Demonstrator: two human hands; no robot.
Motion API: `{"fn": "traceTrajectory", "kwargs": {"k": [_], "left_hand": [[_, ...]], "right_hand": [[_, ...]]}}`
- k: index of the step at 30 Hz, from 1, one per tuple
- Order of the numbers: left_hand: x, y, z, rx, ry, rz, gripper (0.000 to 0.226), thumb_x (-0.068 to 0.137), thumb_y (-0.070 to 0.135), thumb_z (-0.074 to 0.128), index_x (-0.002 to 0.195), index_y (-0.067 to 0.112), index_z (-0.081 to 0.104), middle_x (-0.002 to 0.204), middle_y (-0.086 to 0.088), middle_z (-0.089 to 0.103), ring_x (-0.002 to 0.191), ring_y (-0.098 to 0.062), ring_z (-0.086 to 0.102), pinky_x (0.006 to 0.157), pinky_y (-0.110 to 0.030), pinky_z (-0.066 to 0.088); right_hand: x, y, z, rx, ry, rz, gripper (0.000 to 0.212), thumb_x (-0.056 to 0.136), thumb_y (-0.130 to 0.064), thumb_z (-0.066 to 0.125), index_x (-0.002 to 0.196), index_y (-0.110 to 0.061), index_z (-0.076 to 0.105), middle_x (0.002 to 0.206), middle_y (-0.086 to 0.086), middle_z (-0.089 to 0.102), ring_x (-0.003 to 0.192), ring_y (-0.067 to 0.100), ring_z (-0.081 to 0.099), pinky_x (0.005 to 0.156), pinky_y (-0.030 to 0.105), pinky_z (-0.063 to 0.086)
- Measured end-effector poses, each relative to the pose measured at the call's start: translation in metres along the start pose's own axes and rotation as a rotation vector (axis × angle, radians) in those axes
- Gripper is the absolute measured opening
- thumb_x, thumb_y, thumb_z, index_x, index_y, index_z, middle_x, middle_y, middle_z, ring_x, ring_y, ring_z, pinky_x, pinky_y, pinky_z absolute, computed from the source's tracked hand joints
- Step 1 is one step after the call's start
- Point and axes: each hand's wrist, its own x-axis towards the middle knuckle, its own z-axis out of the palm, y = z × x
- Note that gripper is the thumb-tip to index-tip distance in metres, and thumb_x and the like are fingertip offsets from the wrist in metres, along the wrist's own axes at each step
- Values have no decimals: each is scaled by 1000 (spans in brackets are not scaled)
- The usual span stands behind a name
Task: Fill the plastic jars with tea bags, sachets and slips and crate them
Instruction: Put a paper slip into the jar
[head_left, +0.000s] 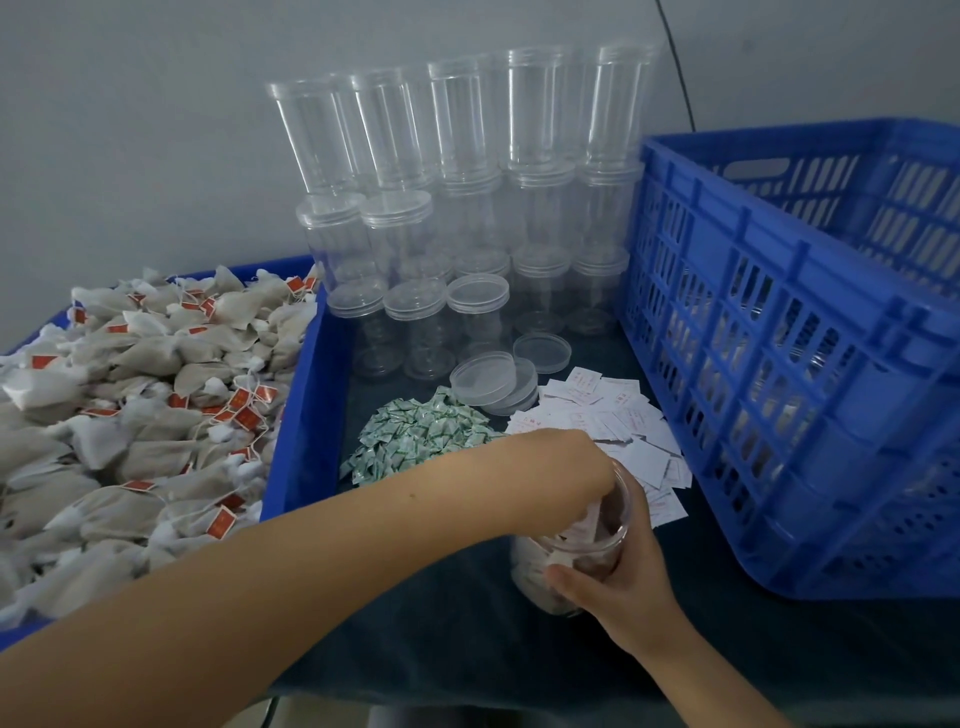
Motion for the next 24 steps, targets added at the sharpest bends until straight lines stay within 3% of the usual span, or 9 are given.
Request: {"fn": "traceTrajectory", "kwargs": {"k": [5, 9, 11, 13, 16, 20, 24], "left_hand": [[-15, -8, -10, -219, 139, -37, 25, 96, 20, 50, 115, 16, 66, 103, -3, 64, 93, -19, 58, 67, -27, 42], [-32, -24, -14, -448, 394, -110, 21, 94, 18, 54, 108, 17, 69, 99, 6, 70, 80, -4, 57, 76, -17, 46], [-35, -32, -6, -558, 476, -175, 25, 92, 12, 53, 112, 17, 66, 103, 6, 68, 89, -6, 60, 76, -14, 46], [-38, -39, 5, -700, 435, -253, 34, 91, 4, 48, 121, 18, 59, 113, 7, 62, 101, -6, 58, 79, -14, 49], [-41, -47, 23, -912, 196, -289, 49, 89, -7, 39, 129, 19, 50, 124, 8, 55, 106, -5, 56, 88, -23, 51], [-41, -42, 38, -930, 65, -223, 39, 91, -1, 47, 125, 16, 55, 119, 5, 61, 104, -8, 59, 89, -21, 48], [-41, -37, 45, -1022, 56, -200, 43, 91, -2, 48, 126, 20, 56, 121, 7, 63, 111, -5, 58, 99, -30, 46]], "right_hand": [[0, -9, 1, -16, -22, -20, 81, 59, -28, 81, 132, -29, 46, 124, -28, 61, 115, -3, 59, 93, 13, 47], [-1, -4, -4, -8, -53, 11, 89, 53, -28, 84, 132, -19, 44, 121, -14, 65, 114, 6, 62, 92, 20, 51], [-1, -9, -7, -14, -108, 37, 97, 51, -31, 85, 137, -23, 41, 128, -4, 61, 119, 8, 60, 95, 20, 50], [-2, -17, -12, -19, -172, 91, 111, 47, -39, 90, 143, -32, 33, 138, -5, 55, 127, 5, 55, 99, 17, 46], [1, -36, -23, -83, -200, 169, 126, 38, -66, 92, 142, -49, 23, 142, -26, 46, 127, -12, 48, 96, 5, 40], [23, -82, -35, -607, -385, 170, 116, 56, -68, 86, 144, -58, 10, 140, -39, 30, 120, -32, 28, 93, -4, 28], [46, -131, -23, -1247, -668, 131, 121, 69, -81, 64, 158, -38, -6, 152, -24, 23, 135, -2, 30, 100, 22, 36]]}}
